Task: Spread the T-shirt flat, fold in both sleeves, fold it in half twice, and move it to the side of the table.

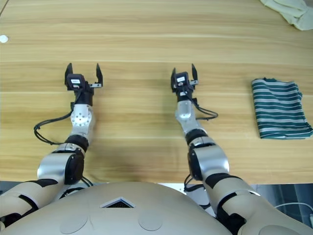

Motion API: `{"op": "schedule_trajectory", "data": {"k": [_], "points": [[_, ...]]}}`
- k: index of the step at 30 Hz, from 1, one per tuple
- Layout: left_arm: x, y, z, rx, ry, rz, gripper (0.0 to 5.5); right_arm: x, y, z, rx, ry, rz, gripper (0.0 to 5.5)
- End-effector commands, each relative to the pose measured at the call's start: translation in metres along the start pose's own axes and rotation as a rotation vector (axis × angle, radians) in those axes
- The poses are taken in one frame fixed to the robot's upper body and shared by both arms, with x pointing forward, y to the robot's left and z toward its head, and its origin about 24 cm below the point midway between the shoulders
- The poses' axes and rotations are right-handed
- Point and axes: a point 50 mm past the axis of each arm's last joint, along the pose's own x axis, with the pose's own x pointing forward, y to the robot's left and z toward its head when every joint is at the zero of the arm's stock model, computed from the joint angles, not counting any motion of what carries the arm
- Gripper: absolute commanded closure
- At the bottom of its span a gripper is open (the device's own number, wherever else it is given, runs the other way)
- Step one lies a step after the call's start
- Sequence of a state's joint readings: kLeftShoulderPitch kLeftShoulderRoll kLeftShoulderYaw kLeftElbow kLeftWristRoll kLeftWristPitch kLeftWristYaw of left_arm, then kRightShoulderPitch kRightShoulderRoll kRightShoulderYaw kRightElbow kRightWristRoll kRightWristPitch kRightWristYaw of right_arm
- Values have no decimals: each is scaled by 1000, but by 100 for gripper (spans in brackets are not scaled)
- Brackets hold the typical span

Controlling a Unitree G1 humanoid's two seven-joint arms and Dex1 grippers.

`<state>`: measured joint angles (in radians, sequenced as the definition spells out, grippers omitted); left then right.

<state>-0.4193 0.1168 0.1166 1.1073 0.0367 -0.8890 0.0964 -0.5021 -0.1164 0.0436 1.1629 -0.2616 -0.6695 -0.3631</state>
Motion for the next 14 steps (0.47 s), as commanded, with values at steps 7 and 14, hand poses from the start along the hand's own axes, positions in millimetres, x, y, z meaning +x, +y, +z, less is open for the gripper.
{"op": "schedule_trajectory", "data": {"k": [7, 14], "points": [[-17, -1, -3, -38, -1, 2, 18, -15, -24, -7, 1, -59, -16, 215], [-18, -5, -1, -40, -7, -19, 18, -17, -28, -5, -23, -86, -27, 274]]}}
